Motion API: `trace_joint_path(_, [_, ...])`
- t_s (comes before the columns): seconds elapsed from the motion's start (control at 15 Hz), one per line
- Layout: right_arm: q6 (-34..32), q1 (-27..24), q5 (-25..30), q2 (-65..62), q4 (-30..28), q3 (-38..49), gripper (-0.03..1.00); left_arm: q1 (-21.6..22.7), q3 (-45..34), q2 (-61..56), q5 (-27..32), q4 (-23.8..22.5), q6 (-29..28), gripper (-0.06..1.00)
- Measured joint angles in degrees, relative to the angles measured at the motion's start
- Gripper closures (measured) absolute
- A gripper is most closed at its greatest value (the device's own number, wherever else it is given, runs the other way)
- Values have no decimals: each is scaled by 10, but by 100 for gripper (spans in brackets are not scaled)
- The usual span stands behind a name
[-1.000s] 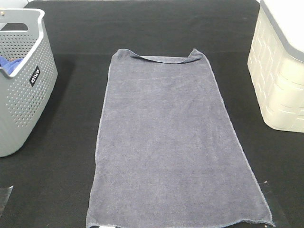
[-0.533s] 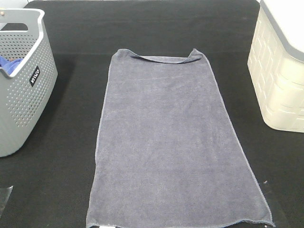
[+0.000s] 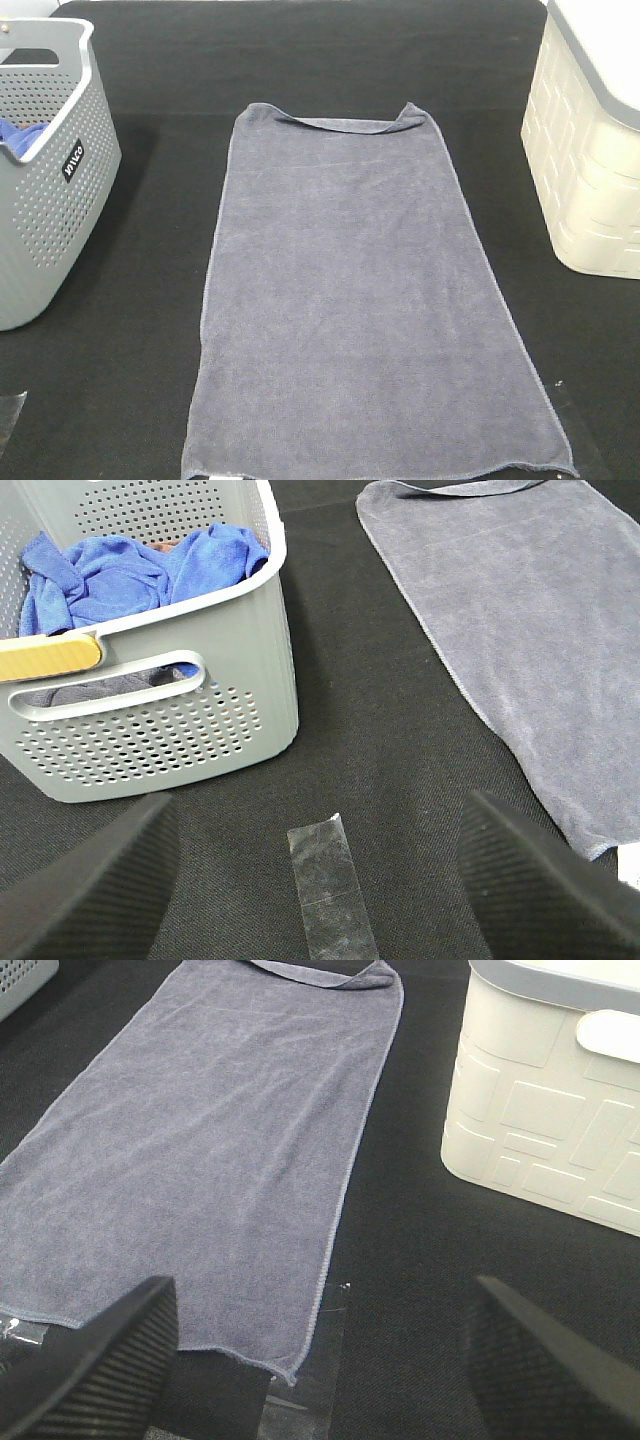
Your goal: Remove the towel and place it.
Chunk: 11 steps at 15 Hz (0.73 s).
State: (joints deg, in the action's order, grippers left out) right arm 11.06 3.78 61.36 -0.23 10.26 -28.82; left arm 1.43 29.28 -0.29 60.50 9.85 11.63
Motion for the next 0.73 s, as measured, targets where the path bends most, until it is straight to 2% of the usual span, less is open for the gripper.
trace_joint_path(0.73, [0, 1, 0, 0, 0, 0, 23, 0, 0, 0, 0, 0, 0, 21])
